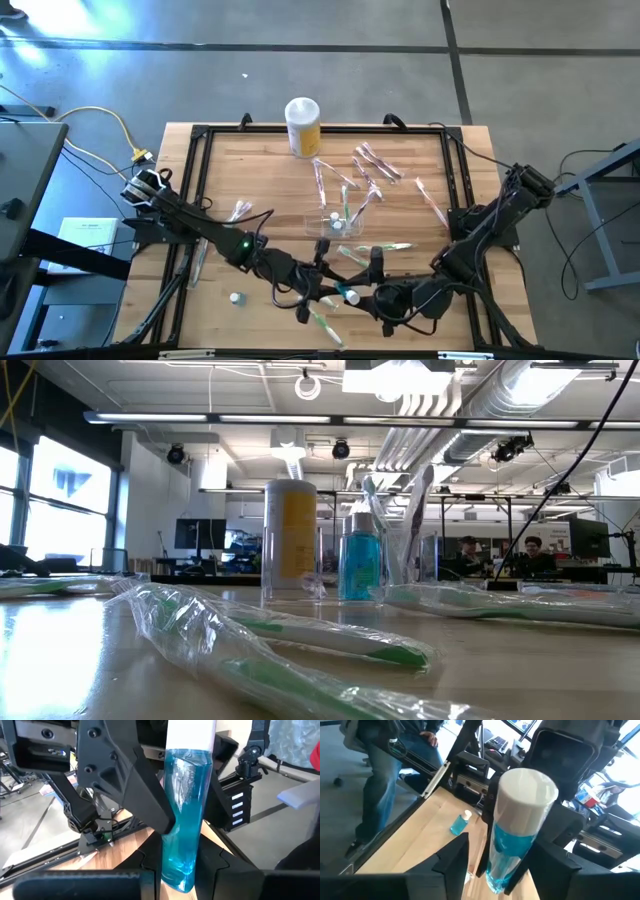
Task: Pick & Place toothbrushing station
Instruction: Put the mouthwash bottle into the transparent organizer
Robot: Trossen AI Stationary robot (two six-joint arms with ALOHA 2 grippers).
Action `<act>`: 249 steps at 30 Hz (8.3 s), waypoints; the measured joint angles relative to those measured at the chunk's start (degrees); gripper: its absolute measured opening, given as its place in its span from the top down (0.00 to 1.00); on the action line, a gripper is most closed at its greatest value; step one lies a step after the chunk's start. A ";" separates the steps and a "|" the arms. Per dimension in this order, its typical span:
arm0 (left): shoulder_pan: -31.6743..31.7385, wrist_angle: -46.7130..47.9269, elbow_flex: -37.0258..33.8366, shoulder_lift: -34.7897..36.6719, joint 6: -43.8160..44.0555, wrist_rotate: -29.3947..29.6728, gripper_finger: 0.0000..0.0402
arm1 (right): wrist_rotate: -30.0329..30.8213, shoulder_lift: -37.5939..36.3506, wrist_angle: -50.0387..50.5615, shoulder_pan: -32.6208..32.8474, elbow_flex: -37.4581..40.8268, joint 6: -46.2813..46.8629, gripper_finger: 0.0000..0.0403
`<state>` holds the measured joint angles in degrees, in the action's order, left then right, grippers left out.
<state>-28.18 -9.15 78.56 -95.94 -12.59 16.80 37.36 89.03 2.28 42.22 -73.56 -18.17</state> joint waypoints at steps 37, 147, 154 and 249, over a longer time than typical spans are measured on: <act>-1.95 13.25 0.07 1.33 -13.02 5.57 0.36 | -32.09 -0.35 24.31 -8.60 0.04 35.96 0.84; 0.76 11.70 1.20 -5.18 -21.65 -6.00 0.75 | -42.37 4.02 24.03 -15.98 0.11 34.46 0.83; 0.76 11.50 1.18 -5.18 -21.56 -5.89 0.77 | -42.27 3.98 24.09 -15.98 0.11 34.45 0.83; 25.79 58.88 17.25 -2.47 22.38 -9.30 0.77 | 17.24 1.68 74.58 -0.46 0.21 74.09 0.28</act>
<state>-2.39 49.73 95.81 -98.41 9.79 7.50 54.61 90.72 76.87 41.76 -73.35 55.92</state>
